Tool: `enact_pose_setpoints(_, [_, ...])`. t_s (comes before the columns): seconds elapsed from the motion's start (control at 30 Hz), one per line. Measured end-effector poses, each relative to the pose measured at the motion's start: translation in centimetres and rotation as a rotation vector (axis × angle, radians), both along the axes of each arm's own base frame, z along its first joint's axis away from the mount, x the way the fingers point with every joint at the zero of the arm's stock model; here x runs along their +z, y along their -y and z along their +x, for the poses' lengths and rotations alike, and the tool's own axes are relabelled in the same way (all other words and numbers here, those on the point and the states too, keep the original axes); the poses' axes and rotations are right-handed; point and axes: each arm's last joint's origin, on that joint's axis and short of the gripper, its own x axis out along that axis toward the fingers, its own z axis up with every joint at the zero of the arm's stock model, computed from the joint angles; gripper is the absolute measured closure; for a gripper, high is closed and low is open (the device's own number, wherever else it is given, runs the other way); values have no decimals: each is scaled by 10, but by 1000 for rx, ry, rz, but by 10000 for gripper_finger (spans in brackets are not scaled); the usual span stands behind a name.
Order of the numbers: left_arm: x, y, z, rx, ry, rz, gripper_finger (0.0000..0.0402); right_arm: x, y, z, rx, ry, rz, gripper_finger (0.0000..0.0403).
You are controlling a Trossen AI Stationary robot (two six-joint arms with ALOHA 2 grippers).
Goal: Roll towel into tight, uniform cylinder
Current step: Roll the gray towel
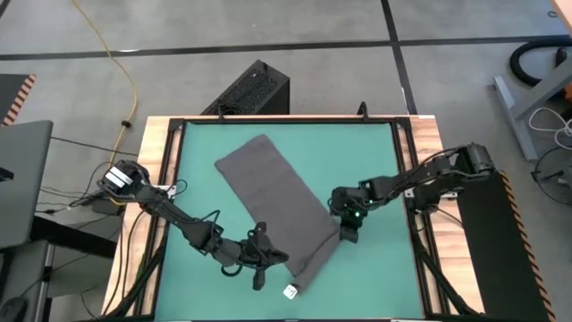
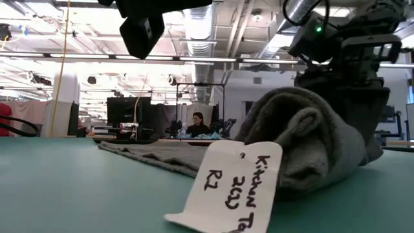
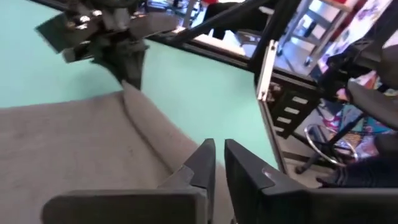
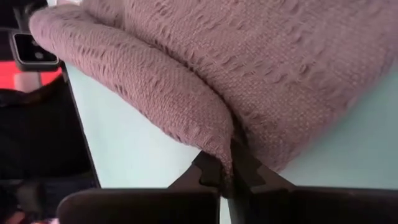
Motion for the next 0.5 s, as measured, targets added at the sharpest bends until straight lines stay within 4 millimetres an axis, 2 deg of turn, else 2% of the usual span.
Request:
enact_pose_setpoints(0.1, [0, 1, 2, -3, 16, -19, 355, -1, 6, -1, -31, -30, 13, 377])
enact_pose_setpoints(0.2, [-14, 8, 13, -11, -1, -18, 332, -2, 11, -2, -58, -56, 19, 380])
enact_pose_setpoints(0.37, [-26, 29, 66, -94, -30, 34, 308, -2, 13, -3, -85, -75, 30, 377])
enact_pose_setpoints(0.5, [-21, 35, 99, -75, -257, 84, 301, -2, 14, -3, -87, -78, 37, 377])
